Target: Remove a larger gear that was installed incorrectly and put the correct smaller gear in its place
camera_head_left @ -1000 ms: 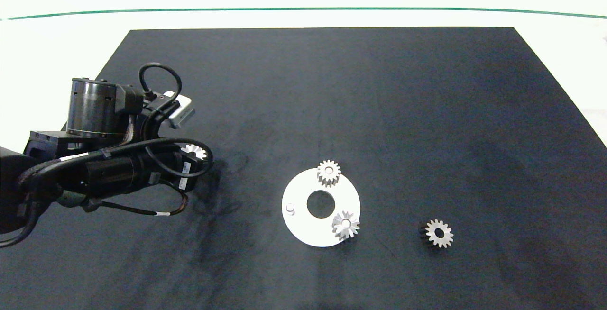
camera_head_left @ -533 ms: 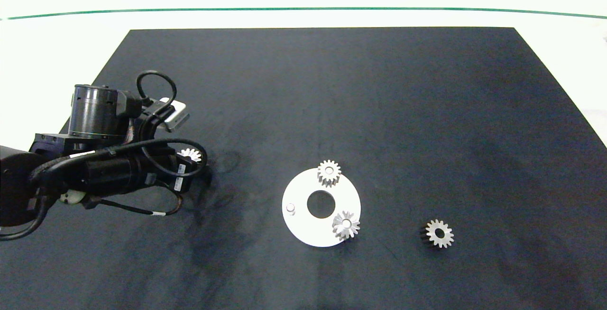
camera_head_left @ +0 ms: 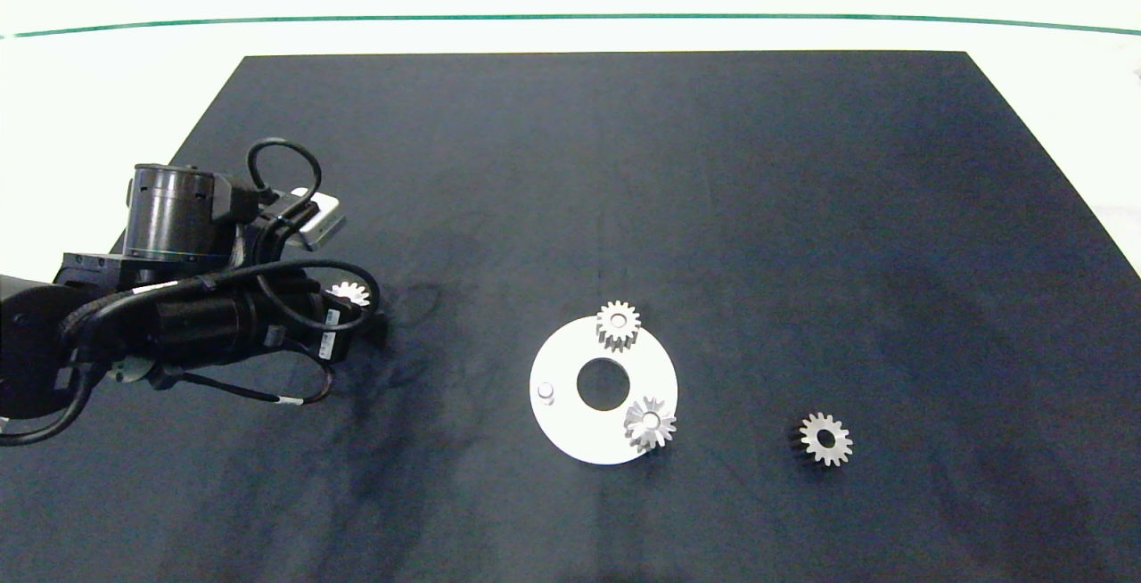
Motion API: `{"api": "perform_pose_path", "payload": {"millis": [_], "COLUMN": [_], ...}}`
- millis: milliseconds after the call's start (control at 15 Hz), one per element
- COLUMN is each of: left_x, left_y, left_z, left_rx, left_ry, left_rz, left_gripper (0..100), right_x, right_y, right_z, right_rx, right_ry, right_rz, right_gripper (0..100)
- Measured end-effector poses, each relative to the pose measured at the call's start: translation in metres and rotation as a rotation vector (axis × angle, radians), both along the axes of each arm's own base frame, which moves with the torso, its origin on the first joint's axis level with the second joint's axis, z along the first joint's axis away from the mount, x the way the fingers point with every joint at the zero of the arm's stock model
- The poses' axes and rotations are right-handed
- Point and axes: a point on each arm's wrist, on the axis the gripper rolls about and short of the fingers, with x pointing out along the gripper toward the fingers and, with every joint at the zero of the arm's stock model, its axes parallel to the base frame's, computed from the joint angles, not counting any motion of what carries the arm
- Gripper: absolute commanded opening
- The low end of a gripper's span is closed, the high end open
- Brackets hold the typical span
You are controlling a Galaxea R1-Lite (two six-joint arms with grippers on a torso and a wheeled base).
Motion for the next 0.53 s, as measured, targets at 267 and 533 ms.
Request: {"api": "perform_pose_path", "payload": {"millis": [267,533], "left_x": [-0.005,-0.016], "left_y": [0.001,0.001], "left_z": [0.005,0.015], "left_rx": [-0.005,-0.013], "left_ry": [-0.013,-0.046], "left_rz": [-0.007,-0.012], "left_gripper": [100,100], "right_x": [0.000,0.003], "right_y": [0.000,0.001], "right_z": [-0.001,-0.005], "right_rx": [0.000,-0.016], "right_ry": [0.004,0.024], "right_rz": [0.000,0.018], "right_gripper": [100,100]}}
